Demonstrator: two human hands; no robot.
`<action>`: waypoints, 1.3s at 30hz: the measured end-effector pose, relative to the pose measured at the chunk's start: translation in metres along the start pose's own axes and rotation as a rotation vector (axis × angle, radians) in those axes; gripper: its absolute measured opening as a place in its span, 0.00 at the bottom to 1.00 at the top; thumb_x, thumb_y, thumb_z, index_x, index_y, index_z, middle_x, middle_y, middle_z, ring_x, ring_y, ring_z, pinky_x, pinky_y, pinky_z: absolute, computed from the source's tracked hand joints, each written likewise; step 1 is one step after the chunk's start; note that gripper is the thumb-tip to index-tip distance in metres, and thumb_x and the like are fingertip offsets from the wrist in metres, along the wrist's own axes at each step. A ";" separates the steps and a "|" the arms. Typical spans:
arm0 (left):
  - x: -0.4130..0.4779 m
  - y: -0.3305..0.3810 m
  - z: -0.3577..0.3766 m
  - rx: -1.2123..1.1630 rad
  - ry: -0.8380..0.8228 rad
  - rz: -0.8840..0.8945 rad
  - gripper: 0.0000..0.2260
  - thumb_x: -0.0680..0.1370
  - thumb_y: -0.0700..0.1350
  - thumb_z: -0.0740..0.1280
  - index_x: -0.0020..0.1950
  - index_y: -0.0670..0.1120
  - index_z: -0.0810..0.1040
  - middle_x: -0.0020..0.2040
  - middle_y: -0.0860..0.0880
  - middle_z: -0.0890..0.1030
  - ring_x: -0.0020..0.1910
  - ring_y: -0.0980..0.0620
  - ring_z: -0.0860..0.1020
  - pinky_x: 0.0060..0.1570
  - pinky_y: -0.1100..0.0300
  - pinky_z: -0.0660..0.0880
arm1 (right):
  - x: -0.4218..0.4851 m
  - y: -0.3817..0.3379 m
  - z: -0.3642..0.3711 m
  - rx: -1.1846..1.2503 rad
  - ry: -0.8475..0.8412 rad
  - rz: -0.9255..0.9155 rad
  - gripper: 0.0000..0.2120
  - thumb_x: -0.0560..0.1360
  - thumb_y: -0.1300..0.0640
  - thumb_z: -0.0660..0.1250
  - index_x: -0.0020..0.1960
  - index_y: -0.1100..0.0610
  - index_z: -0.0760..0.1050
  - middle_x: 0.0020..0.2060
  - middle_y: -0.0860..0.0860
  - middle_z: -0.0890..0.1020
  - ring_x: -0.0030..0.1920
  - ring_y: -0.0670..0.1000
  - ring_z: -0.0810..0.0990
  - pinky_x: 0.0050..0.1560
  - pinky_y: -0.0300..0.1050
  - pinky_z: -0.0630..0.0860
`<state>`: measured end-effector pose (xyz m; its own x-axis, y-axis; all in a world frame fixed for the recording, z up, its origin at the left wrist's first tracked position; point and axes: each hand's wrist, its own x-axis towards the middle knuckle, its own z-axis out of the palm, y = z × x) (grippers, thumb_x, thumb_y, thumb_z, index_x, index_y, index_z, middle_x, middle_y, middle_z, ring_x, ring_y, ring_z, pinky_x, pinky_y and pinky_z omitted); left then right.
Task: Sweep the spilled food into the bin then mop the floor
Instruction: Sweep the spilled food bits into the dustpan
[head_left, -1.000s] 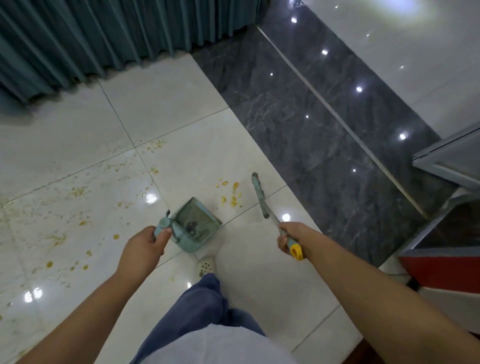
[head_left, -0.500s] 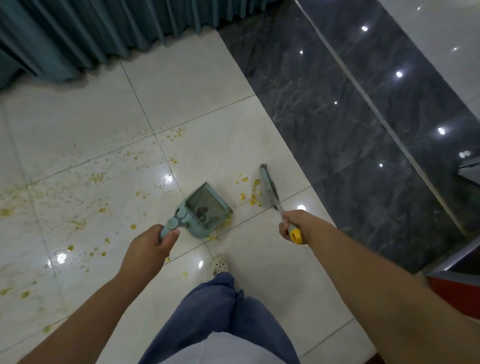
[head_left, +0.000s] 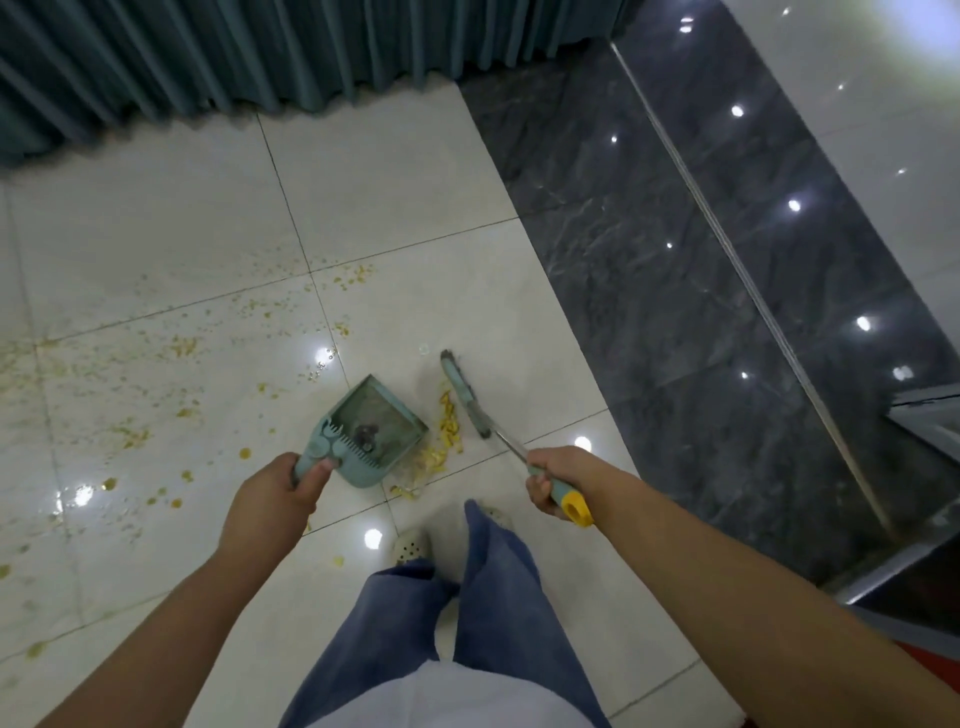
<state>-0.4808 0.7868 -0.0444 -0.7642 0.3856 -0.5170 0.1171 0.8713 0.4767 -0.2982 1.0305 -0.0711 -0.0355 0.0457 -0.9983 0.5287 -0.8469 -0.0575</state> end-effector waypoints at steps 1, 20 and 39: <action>0.000 0.001 0.001 -0.013 0.015 -0.017 0.15 0.79 0.51 0.61 0.38 0.42 0.72 0.32 0.46 0.78 0.32 0.49 0.74 0.29 0.60 0.65 | 0.002 -0.009 0.001 -0.040 0.017 -0.013 0.10 0.80 0.58 0.61 0.41 0.61 0.66 0.29 0.53 0.68 0.14 0.45 0.65 0.15 0.30 0.65; -0.061 0.021 0.055 -0.258 0.291 -0.377 0.18 0.80 0.52 0.59 0.38 0.39 0.73 0.30 0.47 0.76 0.31 0.49 0.73 0.31 0.58 0.66 | 0.057 -0.114 -0.003 -0.808 0.079 -0.139 0.07 0.80 0.62 0.58 0.57 0.61 0.67 0.35 0.55 0.68 0.28 0.47 0.66 0.19 0.30 0.68; -0.228 -0.109 0.090 -0.380 0.398 -0.442 0.19 0.80 0.53 0.58 0.36 0.42 0.71 0.30 0.47 0.76 0.31 0.49 0.73 0.30 0.58 0.66 | 0.032 0.115 0.005 -0.955 0.017 -0.036 0.07 0.79 0.59 0.58 0.48 0.63 0.70 0.27 0.54 0.69 0.21 0.46 0.66 0.22 0.35 0.67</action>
<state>-0.2623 0.6314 -0.0421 -0.8713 -0.1840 -0.4549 -0.4325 0.7260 0.5347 -0.2432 0.9317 -0.1101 -0.0564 0.0775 -0.9954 0.9966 -0.0555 -0.0608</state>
